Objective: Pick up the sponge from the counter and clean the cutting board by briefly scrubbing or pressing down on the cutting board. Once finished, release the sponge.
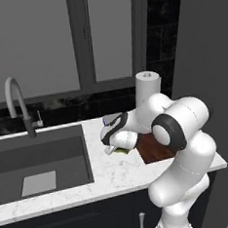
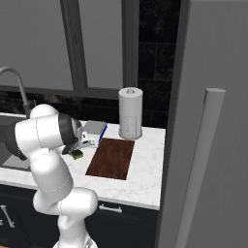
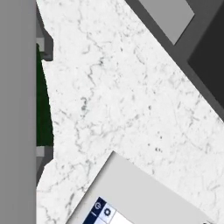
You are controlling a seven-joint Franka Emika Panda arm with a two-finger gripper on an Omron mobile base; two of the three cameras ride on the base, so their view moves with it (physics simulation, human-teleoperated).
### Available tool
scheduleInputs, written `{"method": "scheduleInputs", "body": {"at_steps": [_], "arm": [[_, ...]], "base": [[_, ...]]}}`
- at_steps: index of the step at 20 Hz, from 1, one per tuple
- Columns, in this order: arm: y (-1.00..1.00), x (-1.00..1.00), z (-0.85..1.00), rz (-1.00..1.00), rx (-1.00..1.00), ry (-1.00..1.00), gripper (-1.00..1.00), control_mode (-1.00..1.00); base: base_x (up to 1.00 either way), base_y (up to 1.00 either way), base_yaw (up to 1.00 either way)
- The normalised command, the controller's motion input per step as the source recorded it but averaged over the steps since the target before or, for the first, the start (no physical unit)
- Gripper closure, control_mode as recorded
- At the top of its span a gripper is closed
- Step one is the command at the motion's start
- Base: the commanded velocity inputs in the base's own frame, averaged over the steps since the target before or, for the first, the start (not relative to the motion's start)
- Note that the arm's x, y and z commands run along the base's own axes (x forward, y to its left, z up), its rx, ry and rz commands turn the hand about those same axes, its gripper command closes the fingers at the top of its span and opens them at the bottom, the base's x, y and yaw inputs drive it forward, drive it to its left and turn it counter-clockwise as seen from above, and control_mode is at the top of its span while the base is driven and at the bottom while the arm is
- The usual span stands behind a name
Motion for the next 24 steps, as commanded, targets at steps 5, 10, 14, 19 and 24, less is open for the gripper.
{"method": "scheduleInputs", "body": {"at_steps": [5, 10, 14, 19, 24], "arm": [[0.08, -0.05, -0.22, 0.00, 0.00, 0.00, 1.00, -1.00], [0.05, -0.05, -0.06, 0.00, 0.00, 0.00, -1.00, -1.00], [0.01, -0.01, 0.00, 0.00, 0.00, 0.00, -1.00, -1.00], [0.00, 0.00, 0.00, 0.00, 0.00, 0.00, -1.00, -1.00], [0.00, -0.01, 0.03, 0.00, 0.00, 0.00, -1.00, -1.00]], "base": [[0.00, 0.00, 0.00], [0.00, 0.00, 0.00], [0.00, 0.00, 0.00], [0.00, 0.00, 0.00], [0.00, 0.00, 0.00]]}}
